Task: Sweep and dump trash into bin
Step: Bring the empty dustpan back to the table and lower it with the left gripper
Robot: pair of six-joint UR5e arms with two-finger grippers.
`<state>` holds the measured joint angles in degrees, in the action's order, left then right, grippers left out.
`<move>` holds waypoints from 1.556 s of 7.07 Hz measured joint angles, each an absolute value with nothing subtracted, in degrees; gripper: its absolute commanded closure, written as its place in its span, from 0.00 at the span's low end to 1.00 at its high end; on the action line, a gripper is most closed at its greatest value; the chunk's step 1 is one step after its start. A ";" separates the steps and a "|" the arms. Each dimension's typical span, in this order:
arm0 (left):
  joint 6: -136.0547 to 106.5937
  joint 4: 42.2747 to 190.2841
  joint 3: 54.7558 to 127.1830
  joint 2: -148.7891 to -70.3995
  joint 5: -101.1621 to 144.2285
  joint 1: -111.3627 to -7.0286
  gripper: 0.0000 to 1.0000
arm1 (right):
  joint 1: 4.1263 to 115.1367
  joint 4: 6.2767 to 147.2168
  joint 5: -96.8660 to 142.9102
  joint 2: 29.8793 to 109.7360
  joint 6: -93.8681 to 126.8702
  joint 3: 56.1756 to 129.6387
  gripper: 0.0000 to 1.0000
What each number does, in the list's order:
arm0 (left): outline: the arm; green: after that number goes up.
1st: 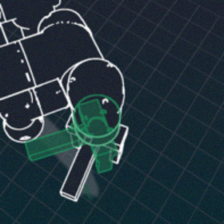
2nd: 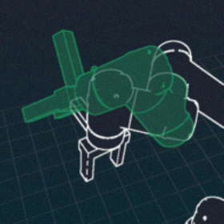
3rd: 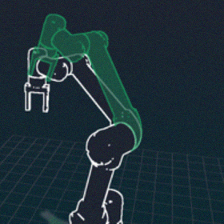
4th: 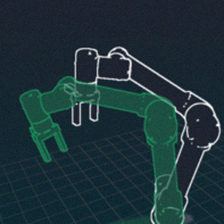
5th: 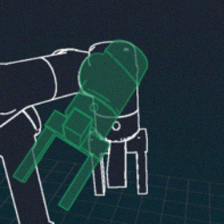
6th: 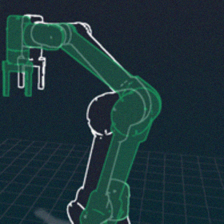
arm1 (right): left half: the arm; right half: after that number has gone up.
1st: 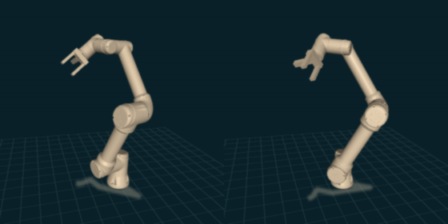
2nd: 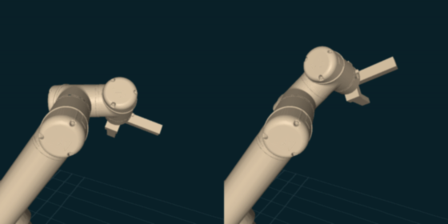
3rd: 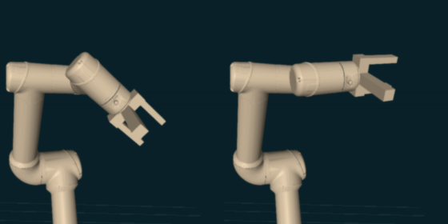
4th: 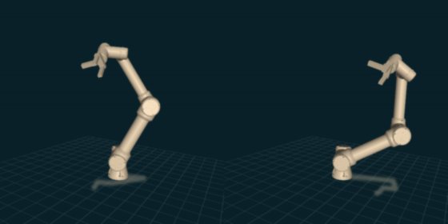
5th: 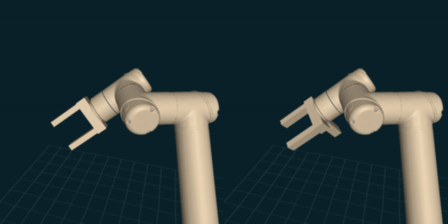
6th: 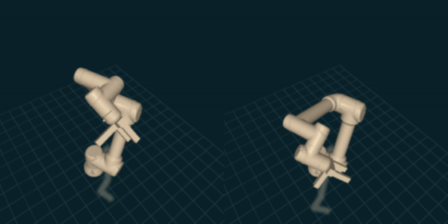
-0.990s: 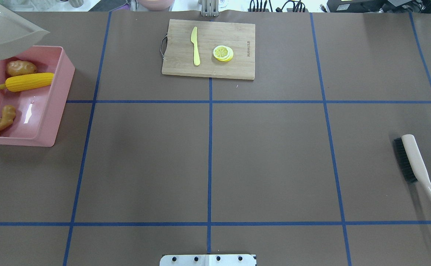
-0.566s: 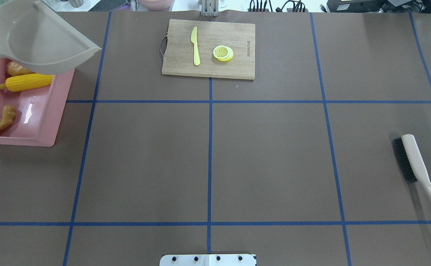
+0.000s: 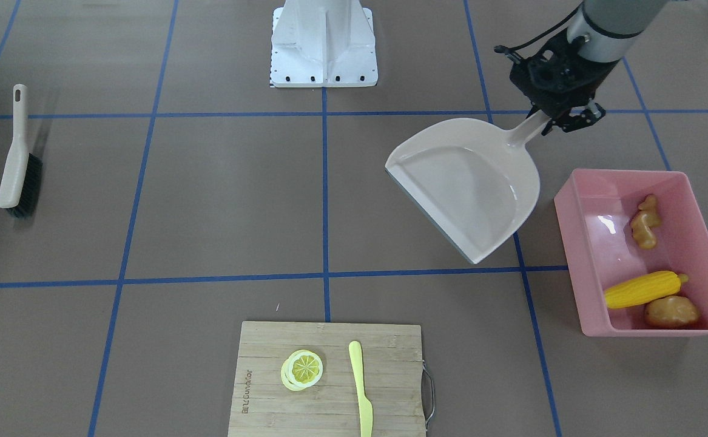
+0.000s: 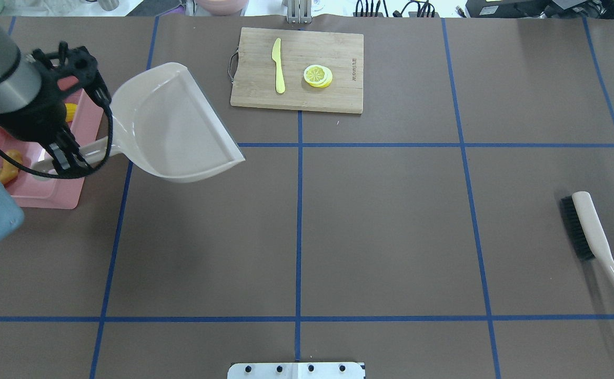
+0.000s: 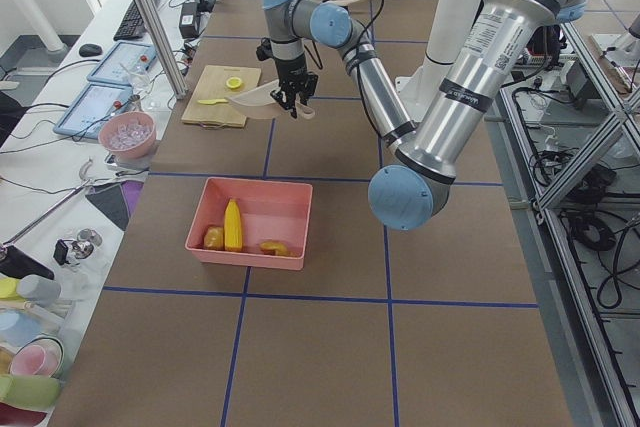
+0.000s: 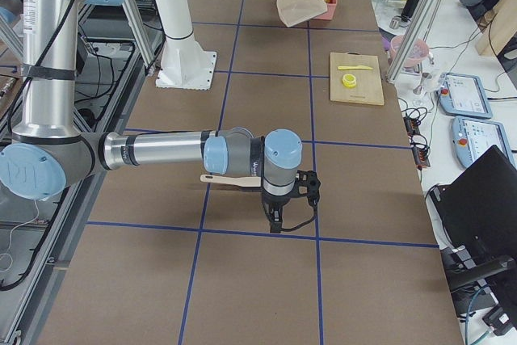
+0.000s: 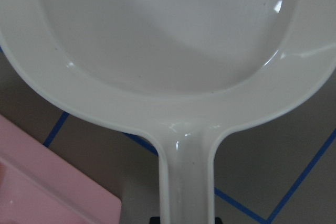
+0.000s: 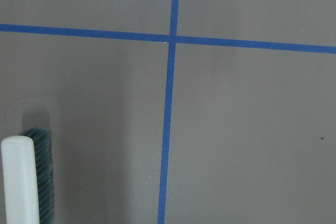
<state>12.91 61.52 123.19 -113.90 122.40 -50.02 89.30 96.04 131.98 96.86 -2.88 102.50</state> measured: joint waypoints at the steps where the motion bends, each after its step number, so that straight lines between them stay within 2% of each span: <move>1: 12.64 67.56 123.27 -111.72 119.28 -45.90 1.00 | 89.30 96.04 132.20 96.90 -2.77 102.48 0.00; 5: 11.91 79.13 120.85 -107.32 113.02 -33.47 1.00 | 89.30 95.94 131.94 96.22 -2.58 102.49 0.00; 11: 10.39 91.06 119.04 -98.86 112.54 -30.16 1.00 | 89.30 95.80 131.92 96.14 -2.60 102.57 0.00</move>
<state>10.39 91.06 119.04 -98.86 112.54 -30.16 89.30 95.80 131.92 96.14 -2.60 102.57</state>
